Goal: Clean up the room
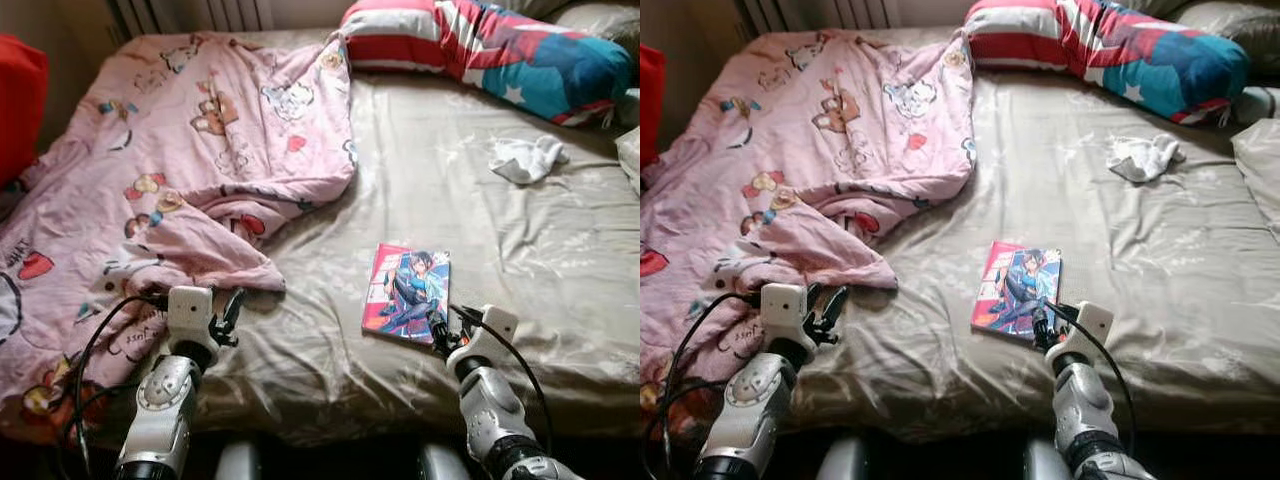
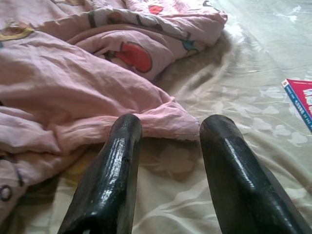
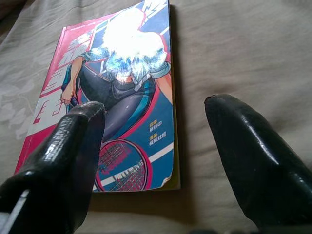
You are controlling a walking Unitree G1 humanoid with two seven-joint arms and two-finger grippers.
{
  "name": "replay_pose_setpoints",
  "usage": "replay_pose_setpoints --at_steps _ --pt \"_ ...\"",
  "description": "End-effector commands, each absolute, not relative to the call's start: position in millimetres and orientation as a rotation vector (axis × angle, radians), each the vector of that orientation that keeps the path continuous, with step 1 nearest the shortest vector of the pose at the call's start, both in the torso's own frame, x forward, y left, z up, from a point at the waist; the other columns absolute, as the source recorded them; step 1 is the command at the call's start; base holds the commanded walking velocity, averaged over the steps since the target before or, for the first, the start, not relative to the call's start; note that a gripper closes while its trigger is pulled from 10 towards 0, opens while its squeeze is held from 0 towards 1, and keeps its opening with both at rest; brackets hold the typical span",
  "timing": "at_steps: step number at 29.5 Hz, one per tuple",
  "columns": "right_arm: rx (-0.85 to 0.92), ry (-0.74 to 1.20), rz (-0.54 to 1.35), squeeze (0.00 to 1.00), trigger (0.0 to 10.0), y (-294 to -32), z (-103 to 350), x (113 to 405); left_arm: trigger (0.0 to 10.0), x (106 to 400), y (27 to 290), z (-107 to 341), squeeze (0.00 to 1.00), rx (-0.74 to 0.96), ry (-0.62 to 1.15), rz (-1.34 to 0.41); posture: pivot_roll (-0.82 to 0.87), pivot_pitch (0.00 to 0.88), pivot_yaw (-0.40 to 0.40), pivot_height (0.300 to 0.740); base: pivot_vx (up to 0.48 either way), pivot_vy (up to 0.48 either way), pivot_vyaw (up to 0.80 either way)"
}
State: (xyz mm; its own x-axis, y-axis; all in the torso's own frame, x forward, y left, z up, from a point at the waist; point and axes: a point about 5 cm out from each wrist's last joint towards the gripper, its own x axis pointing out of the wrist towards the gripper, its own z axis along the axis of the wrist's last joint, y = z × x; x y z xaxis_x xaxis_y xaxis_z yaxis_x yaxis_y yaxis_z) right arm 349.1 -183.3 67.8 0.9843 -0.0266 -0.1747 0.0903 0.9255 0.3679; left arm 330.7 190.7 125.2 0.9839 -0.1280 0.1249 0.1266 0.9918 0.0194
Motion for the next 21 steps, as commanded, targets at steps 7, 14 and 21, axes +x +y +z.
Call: replay_pose_setpoints --at_steps 7,14,21 --pt "0.392 0.161 -0.041 0.00 10.0 -184.6 71.5 351.6 10.0 331.4 201.2 119.9 0.00 0.001 -0.111 -0.071 0.04 0.277 0.005 0.583 0.000 0.000 0.00" --pt "0.395 0.162 -0.019 0.00 10.0 -180.1 68.0 349.0 10.0 331.9 200.8 125.0 0.00 0.007 -0.132 -0.062 0.07 0.291 0.005 0.583 0.000 0.000 0.00" --pt "0.418 0.180 -0.006 0.00 10.0 -171.9 61.1 345.1 10.0 319.4 210.6 129.8 0.00 0.029 -0.155 -0.039 0.11 0.335 0.005 0.583 0.000 0.000 0.00"
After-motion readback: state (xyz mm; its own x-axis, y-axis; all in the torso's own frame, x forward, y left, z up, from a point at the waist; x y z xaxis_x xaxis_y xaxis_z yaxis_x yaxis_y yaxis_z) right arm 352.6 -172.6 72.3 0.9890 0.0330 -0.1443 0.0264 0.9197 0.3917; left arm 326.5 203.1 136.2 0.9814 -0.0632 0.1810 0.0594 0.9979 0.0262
